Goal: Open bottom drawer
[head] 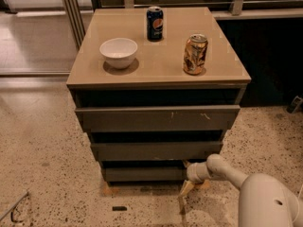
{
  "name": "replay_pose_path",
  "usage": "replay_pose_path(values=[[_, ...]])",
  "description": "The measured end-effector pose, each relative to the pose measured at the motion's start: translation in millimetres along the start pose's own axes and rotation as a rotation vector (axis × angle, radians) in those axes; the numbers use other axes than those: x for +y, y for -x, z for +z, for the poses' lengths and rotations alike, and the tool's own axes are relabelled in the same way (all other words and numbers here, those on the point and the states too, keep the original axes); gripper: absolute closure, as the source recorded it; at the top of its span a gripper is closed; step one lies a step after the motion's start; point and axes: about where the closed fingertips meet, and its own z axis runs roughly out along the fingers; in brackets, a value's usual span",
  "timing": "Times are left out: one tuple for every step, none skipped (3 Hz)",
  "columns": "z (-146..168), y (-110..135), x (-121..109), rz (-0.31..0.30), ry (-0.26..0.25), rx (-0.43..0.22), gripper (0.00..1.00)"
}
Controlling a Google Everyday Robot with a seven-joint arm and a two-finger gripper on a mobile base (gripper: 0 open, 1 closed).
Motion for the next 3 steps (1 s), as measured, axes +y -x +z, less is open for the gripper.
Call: replay_pose_path(values=[[7.4,-7.0,-0.8,0.019,0.014,0.024,0.00],[13.3,-15.8,0.7,0.051,0.032,0.052,0.00],[13.3,-15.8,0.7,0.051,0.032,0.052,0.00]])
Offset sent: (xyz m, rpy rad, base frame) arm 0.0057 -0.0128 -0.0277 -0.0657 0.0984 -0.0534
